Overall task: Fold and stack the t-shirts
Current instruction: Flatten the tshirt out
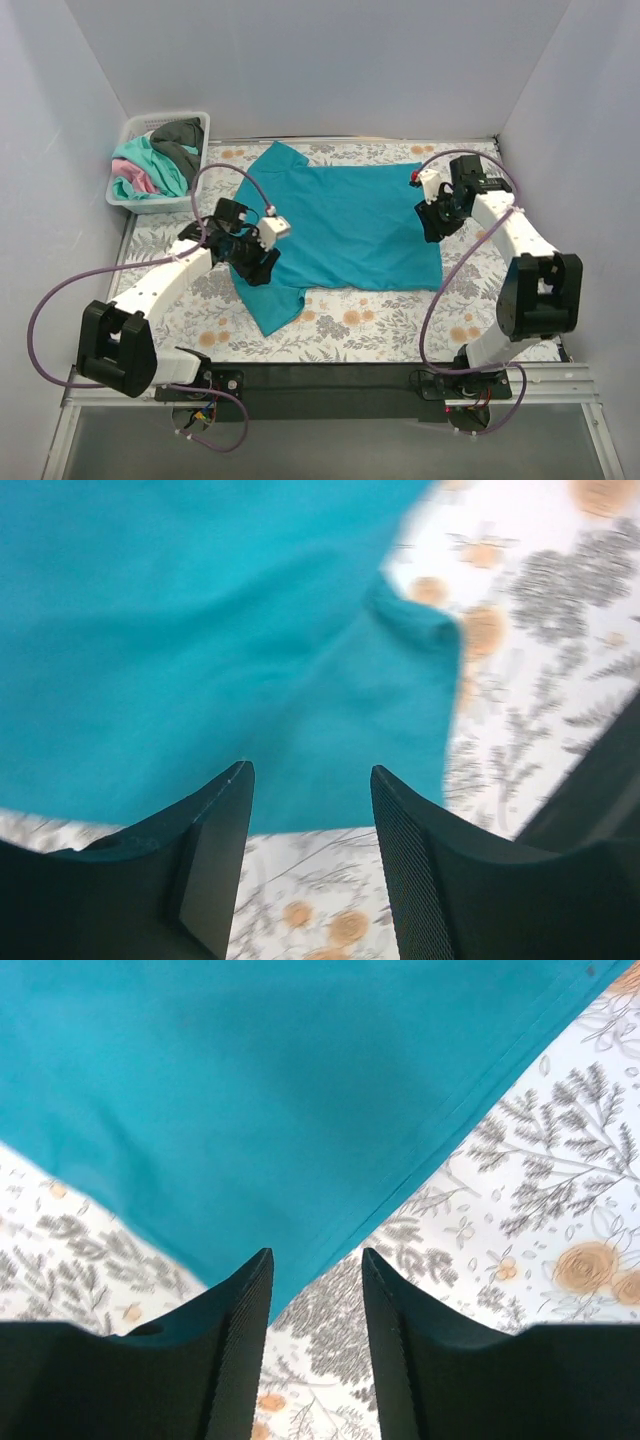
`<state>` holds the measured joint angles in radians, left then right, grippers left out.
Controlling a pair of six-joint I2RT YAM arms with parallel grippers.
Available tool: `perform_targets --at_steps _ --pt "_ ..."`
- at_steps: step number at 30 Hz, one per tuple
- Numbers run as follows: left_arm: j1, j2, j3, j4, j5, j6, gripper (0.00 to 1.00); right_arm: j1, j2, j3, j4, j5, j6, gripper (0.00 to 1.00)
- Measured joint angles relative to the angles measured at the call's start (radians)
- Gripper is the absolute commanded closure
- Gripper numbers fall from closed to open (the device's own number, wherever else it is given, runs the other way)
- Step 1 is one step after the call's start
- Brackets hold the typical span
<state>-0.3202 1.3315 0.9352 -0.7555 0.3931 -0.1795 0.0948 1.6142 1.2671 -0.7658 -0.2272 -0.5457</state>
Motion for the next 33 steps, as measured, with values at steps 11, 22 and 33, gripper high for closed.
perform_targets --at_steps 11,22,33 --pt "-0.328 0.043 -0.143 0.058 -0.017 -0.05 0.47 -0.12 -0.025 -0.186 -0.094 -0.052 -0.033 0.54" --pt "-0.394 0.114 -0.177 0.111 -0.111 -0.021 0.82 -0.152 0.079 -0.203 -0.099 -0.129 -0.027 0.73" --pt "-0.404 0.069 -0.195 -0.021 -0.126 0.084 1.0 -0.183 0.156 -0.202 -0.098 -0.113 -0.034 0.99"
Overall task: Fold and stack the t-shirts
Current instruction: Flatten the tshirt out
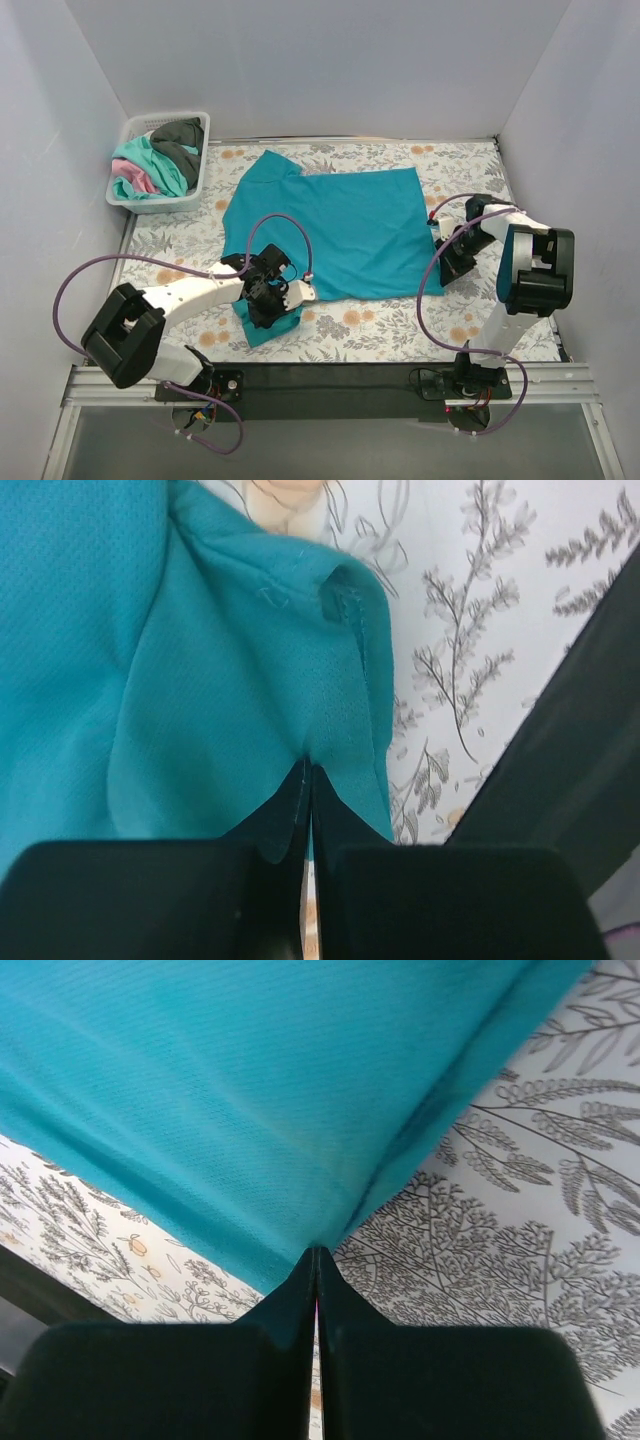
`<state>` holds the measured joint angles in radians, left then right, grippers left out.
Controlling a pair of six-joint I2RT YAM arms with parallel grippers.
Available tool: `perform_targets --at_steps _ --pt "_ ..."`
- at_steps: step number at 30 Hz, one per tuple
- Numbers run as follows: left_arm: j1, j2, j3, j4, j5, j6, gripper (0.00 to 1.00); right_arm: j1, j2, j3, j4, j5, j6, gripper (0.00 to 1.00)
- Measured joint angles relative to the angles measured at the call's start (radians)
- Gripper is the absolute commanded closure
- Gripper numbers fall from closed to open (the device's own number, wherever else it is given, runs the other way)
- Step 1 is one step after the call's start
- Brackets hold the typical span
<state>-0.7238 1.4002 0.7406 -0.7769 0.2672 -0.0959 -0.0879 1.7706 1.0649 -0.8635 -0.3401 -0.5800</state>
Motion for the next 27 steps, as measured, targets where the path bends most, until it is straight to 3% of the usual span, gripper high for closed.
perform_targets --at_steps 7,8,9,12,14,19,22,27 --pt "0.0 -0.067 -0.039 -0.088 -0.019 0.056 1.0 -0.013 -0.006 0.013 0.0 0.028 -0.01 0.99" --pt "0.0 -0.066 -0.04 -0.094 -0.019 0.058 0.95 -0.013 -0.012 0.013 -0.003 0.025 -0.016 0.99" --pt "0.0 -0.065 -0.04 -0.098 -0.019 0.059 0.82 -0.013 -0.021 0.013 -0.006 0.022 -0.024 0.86" --pt "0.0 -0.064 -0.021 -0.122 -0.002 0.054 0.61 -0.015 -0.069 0.012 -0.027 0.009 -0.05 0.64" --pt "0.0 -0.063 0.015 -0.137 0.022 0.047 0.53 -0.015 -0.118 0.012 -0.054 -0.006 -0.072 0.53" --pt "-0.001 -0.063 0.093 -0.126 0.075 0.028 0.48 -0.008 -0.183 -0.023 -0.108 -0.05 -0.111 0.55" --pt "-0.004 -0.063 0.099 -0.105 0.098 0.016 0.4 0.005 -0.159 -0.071 -0.133 -0.076 -0.114 0.58" --pt "-0.047 -0.048 0.094 -0.049 0.103 -0.026 0.37 0.045 -0.106 -0.099 -0.157 -0.1 -0.116 0.58"
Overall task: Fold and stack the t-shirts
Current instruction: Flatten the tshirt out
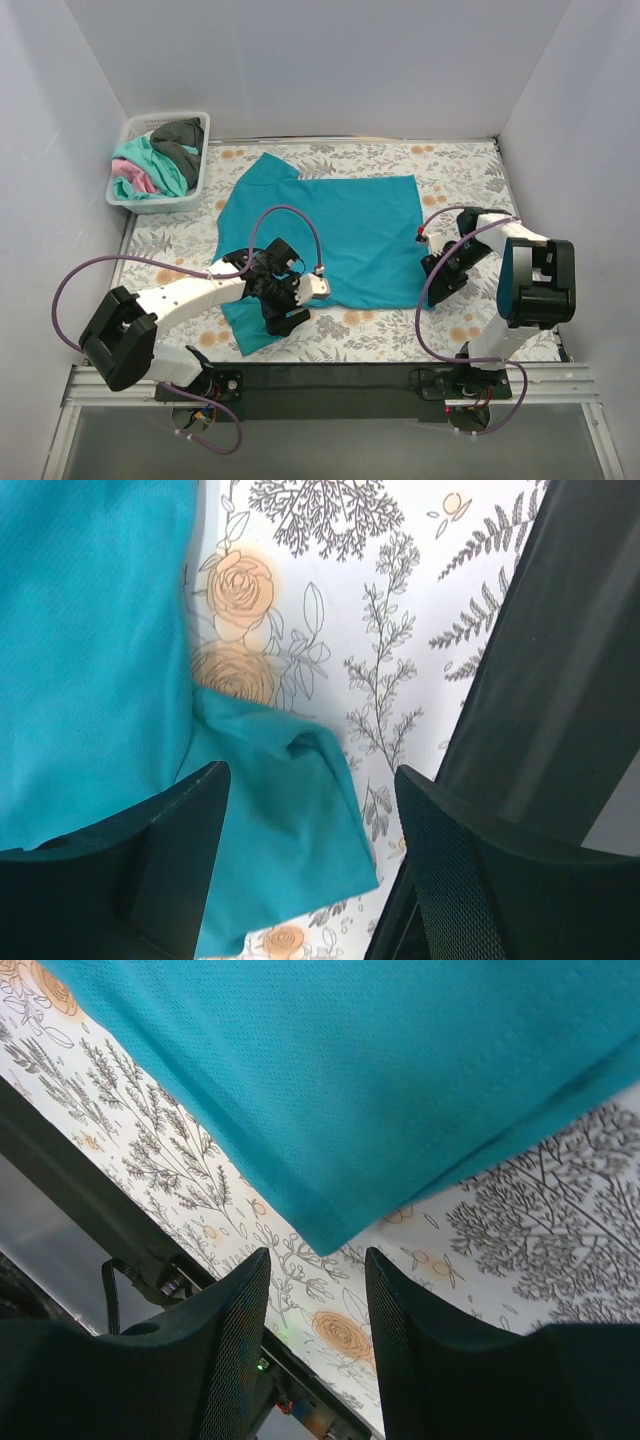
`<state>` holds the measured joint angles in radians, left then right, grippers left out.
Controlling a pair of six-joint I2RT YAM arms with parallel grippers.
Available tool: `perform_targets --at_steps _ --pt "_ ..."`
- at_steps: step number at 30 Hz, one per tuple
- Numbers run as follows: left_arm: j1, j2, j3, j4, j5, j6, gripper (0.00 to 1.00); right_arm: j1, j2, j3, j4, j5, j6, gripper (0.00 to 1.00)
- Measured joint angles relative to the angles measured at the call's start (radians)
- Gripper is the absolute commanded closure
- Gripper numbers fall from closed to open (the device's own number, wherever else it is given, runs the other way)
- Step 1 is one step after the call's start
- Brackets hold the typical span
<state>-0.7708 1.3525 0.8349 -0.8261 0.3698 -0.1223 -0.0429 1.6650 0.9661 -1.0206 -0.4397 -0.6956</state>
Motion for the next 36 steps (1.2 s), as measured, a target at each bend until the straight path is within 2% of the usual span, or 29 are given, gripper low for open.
perform_targets --at_steps 2,4,5,8,9,10,12,13,24,36 --pt "-0.014 0.013 -0.014 0.037 -0.006 -0.024 0.37 0.017 0.011 0.0 0.0 -0.01 0.0 0.6" --pt "-0.023 0.027 -0.032 0.071 -0.018 -0.042 0.41 0.029 0.029 0.0 0.002 -0.016 0.0 0.69" --pt "-0.024 0.036 -0.042 0.087 -0.023 -0.049 0.43 0.032 0.04 0.0 0.003 -0.016 0.004 0.76" --pt "-0.026 0.058 -0.074 0.119 -0.043 -0.067 0.58 0.033 0.064 0.001 0.012 -0.014 0.011 0.89" --pt "-0.026 0.063 -0.082 0.126 -0.048 -0.072 0.63 0.033 0.068 0.003 0.014 -0.012 0.013 0.98" --pt "-0.027 0.067 -0.089 0.134 -0.051 -0.076 0.76 0.033 0.07 0.006 0.016 -0.011 0.013 0.99" --pt "-0.029 0.068 -0.095 0.145 -0.054 -0.081 0.89 0.033 0.071 0.02 0.017 -0.008 0.024 0.99" --pt "-0.03 0.068 -0.098 0.152 -0.056 -0.081 0.99 0.032 0.071 0.031 0.018 -0.008 0.027 0.99" --pt "-0.031 0.03 -0.137 0.164 -0.055 -0.038 1.0 0.012 0.069 0.214 0.028 -0.008 0.06 0.99" --pt "-0.031 -0.038 -0.138 0.002 -0.025 0.052 1.0 0.01 0.098 0.187 0.014 0.026 0.004 0.99"
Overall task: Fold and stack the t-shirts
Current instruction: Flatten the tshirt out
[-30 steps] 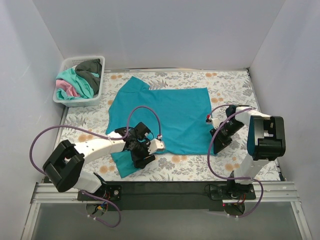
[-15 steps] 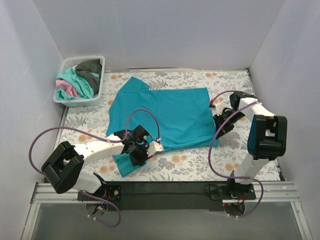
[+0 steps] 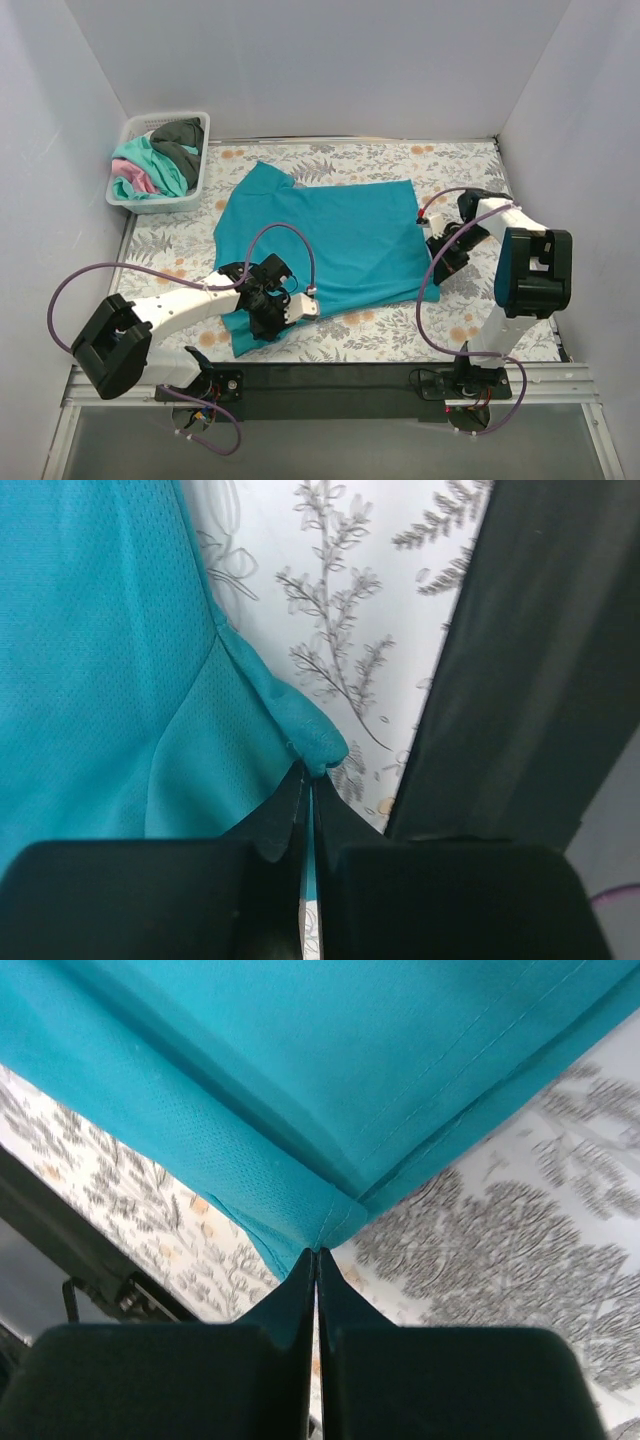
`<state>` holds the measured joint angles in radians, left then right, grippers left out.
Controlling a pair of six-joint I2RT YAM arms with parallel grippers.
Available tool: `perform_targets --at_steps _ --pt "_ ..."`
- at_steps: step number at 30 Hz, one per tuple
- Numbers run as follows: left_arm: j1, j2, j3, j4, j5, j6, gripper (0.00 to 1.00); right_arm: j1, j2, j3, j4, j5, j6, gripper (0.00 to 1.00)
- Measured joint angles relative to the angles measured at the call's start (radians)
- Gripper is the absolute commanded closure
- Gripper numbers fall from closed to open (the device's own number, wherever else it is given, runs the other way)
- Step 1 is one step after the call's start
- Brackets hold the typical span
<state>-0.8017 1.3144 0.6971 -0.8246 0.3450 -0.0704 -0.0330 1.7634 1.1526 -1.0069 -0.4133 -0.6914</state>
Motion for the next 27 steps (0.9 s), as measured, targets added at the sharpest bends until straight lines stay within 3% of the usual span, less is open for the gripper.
perform_targets --at_steps 3,5,7,8,11,13,15,19,23,27 --pt "0.0 -0.019 0.012 -0.045 0.028 0.014 1.0 0.0 -0.042 -0.043 -0.034 0.028 -0.053 0.99" --pt "0.0 -0.018 0.015 -0.062 0.042 0.024 0.92 0.003 -0.061 -0.063 -0.053 0.042 -0.082 0.99" --pt "0.0 -0.018 0.016 -0.075 0.053 0.035 0.79 0.012 -0.067 -0.077 -0.077 0.045 -0.112 0.83" --pt "0.0 -0.017 0.021 -0.089 0.063 0.04 0.69 0.016 -0.068 -0.083 -0.088 0.045 -0.131 0.67" --pt "0.0 -0.019 0.064 -0.148 0.103 0.036 0.63 0.024 -0.084 -0.099 -0.132 0.045 -0.185 0.49" --pt "0.011 -0.032 0.115 -0.176 0.133 0.017 0.63 0.025 -0.108 -0.094 -0.161 0.04 -0.208 0.49" --pt "0.055 -0.056 0.183 -0.192 0.163 0.002 0.61 0.004 -0.118 -0.049 -0.194 0.018 -0.213 0.57" --pt "0.273 -0.051 0.359 -0.14 0.204 -0.038 0.58 -0.063 -0.062 0.196 -0.175 -0.052 -0.133 0.64" --pt "0.488 0.12 0.544 0.008 0.206 -0.133 0.5 -0.071 0.054 0.43 -0.037 -0.089 0.037 0.62" --pt "0.611 0.34 0.7 0.154 0.177 -0.243 0.47 -0.054 0.245 0.682 0.071 -0.094 0.195 0.59"
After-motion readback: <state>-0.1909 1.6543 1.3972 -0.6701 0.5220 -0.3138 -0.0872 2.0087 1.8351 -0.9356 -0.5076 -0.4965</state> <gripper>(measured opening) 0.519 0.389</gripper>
